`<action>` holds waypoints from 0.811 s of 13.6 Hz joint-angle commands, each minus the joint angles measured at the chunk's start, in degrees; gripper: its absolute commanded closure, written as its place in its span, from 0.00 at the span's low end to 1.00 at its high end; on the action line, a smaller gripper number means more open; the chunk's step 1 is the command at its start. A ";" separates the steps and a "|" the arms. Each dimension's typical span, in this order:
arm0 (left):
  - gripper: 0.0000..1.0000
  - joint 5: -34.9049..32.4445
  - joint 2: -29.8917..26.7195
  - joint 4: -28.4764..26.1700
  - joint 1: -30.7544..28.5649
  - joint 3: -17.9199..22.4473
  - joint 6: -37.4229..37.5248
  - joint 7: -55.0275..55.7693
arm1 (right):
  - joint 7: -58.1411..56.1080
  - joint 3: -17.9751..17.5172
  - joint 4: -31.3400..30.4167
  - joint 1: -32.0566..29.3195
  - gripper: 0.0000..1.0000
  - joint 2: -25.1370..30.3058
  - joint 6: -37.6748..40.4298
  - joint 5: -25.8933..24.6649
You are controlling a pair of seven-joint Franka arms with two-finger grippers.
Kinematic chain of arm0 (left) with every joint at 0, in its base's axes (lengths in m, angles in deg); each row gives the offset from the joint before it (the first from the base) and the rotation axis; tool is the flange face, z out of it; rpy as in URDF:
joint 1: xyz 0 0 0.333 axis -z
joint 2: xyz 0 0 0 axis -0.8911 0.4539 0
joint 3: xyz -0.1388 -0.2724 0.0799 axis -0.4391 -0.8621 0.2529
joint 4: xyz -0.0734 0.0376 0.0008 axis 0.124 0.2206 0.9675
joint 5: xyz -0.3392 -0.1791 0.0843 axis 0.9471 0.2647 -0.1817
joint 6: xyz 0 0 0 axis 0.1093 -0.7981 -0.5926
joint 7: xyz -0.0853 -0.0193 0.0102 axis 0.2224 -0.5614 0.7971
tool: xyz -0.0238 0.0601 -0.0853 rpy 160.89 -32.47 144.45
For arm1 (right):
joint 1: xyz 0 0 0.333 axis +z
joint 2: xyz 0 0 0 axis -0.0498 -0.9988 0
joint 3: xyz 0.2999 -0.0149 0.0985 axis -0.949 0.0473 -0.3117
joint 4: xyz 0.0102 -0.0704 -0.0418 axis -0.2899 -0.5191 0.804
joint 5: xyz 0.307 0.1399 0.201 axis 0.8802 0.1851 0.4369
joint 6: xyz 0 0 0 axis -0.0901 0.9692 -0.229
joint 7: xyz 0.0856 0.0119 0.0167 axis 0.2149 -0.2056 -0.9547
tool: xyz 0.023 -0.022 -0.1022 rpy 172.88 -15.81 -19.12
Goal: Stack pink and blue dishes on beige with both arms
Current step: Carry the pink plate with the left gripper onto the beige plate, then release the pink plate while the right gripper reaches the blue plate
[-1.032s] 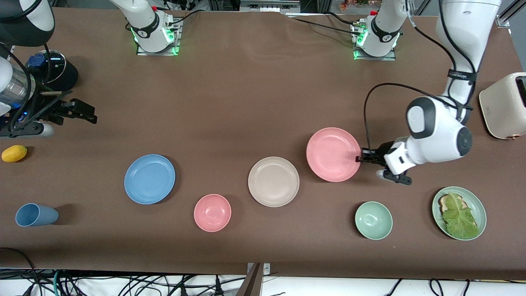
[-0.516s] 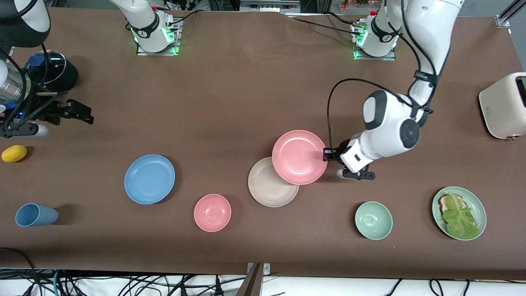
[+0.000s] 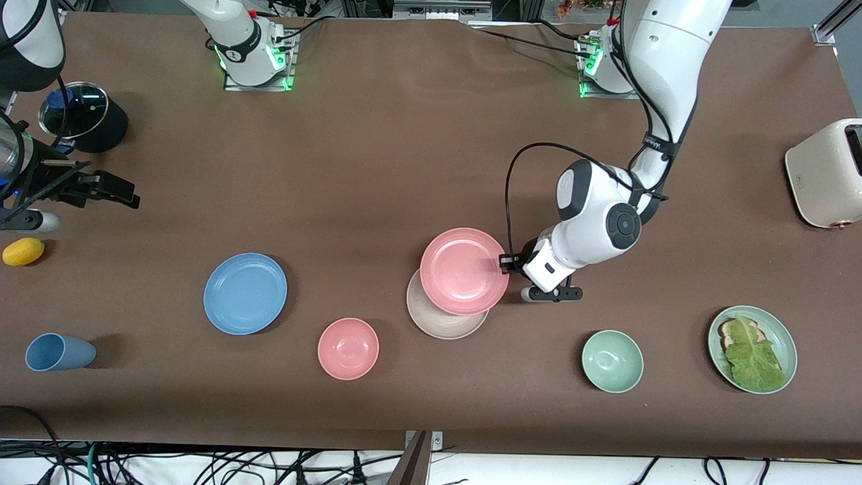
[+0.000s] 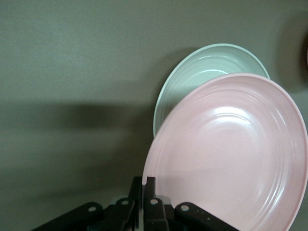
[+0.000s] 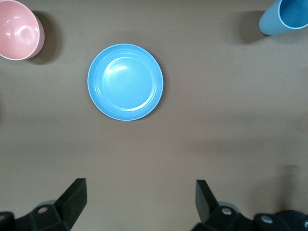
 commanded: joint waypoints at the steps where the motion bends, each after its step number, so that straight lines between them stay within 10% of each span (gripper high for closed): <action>1: 1.00 -1.34 3.22 4.67 0.96 0.67 -0.48 3.52 | -0.38 -0.40 1.26 -0.34 0.00 -1.07 -0.63 0.54; 11: 1.00 -1.34 8.50 10.21 2.80 1.02 -3.12 6.52 | -13.04 -0.40 1.52 -0.42 0.00 -8.10 -5.99 -2.54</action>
